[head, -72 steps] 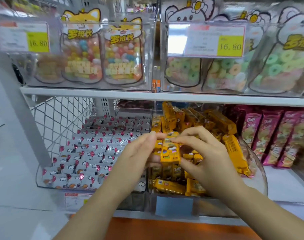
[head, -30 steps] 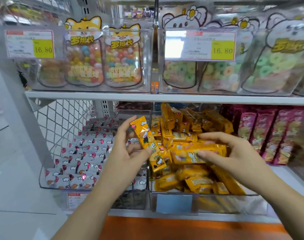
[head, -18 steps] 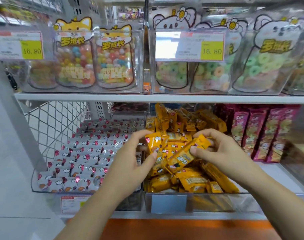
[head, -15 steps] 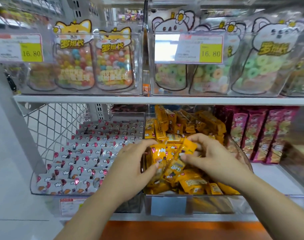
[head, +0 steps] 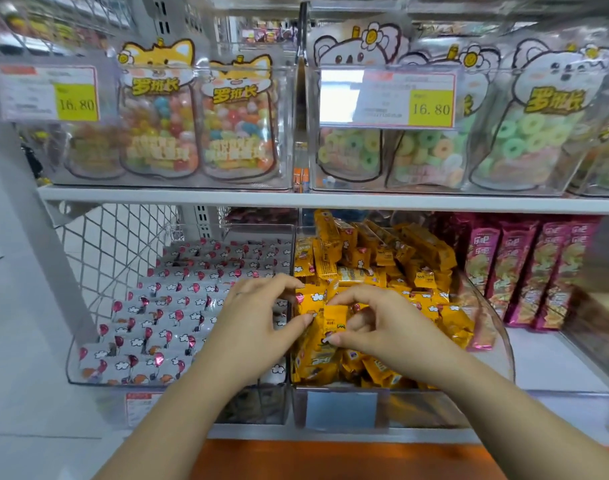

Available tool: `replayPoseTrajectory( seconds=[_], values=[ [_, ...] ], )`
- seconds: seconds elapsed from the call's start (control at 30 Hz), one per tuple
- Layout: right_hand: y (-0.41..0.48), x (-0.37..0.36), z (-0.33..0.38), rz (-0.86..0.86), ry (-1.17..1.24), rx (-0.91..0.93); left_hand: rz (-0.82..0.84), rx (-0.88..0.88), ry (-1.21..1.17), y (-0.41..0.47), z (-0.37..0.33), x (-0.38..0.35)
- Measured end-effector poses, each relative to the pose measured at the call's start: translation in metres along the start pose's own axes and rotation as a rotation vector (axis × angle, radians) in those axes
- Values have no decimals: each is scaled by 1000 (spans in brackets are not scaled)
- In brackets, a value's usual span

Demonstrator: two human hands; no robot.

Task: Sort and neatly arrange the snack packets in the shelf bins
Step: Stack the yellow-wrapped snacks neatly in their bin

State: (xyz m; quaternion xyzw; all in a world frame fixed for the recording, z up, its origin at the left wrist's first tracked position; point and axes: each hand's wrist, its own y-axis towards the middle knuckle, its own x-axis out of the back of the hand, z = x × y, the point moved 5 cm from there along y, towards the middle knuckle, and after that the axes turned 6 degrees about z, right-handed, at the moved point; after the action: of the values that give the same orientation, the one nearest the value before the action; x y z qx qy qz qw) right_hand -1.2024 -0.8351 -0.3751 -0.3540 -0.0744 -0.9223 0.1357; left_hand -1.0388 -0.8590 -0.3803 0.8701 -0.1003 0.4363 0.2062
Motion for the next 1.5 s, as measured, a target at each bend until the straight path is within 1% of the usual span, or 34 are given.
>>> replayPoseTrajectory(
  seconds=[0.1,0.17,0.23,0.3,0.37,0.43,0.47,0.5,0.57,0.63,0.7,0.73,0.8,0.9,0.97,1.07,1.13,1.23,1.3,1.33,1.4,1.43,1.47,1.5],
  values=[
    [-2,1,-2,-70,75,-21,-7,-19,-79,0,0,2],
    [-9,11,3,-137,139,22,-56,-46,-179,-1,-1,7],
    [-18,26,6,-252,249,83,-118,-56,-293,-3,-3,13],
    [-25,42,0,-420,484,126,-173,-34,-400,-6,-3,18],
    [-29,48,-10,-519,781,136,-207,-1,-488,-7,-4,19],
    [-29,40,-12,-495,997,124,-216,34,-545,-7,-5,17],
    [-30,32,-10,-452,1035,108,-211,64,-577,-7,-4,15],
    [-31,24,-8,-410,1013,86,-206,97,-624,-6,-2,12],
    [-34,11,-6,-378,819,40,-193,167,-761,-6,1,8],
    [-37,5,-5,-389,598,19,-161,238,-936,-6,4,4],
    [-37,5,-7,-404,482,1,-94,276,-1093,-6,4,0],
    [-37,5,-8,-418,489,-1,-51,278,-1136,-6,3,-1],
    [-35,5,-11,-450,599,2,28,263,-1191,-7,-1,-1],
    [-31,2,-17,-504,748,-1,75,245,-1250,-7,-3,0],
    [-31,0,-16,-502,727,2,92,241,-1268,-7,-4,0],
    [-28,-1,-9,-440,651,11,91,213,-1293,-8,-4,0],
    [-27,-1,-7,-415,631,32,67,171,-1235,-10,-4,3],
    [-27,1,-4,-361,598,47,7,105,-998,-12,-5,10],
    [-26,9,-4,-314,505,60,-59,78,-849,-15,-7,16],
    [-25,16,-6,-294,372,55,-89,63,-759,-15,-7,18],
    [-17,25,-13,-206,-100,26,-129,22,-569,-18,-8,22],
    [-11,23,-16,-116,-333,19,-129,-3,-468,-19,-9,23],
    [-6,17,-19,-8,-498,9,-112,-23,-367,-19,-9,22],
    [0,10,-23,97,-606,-12,-84,-38,-284,-18,-11,20]
  ],
)
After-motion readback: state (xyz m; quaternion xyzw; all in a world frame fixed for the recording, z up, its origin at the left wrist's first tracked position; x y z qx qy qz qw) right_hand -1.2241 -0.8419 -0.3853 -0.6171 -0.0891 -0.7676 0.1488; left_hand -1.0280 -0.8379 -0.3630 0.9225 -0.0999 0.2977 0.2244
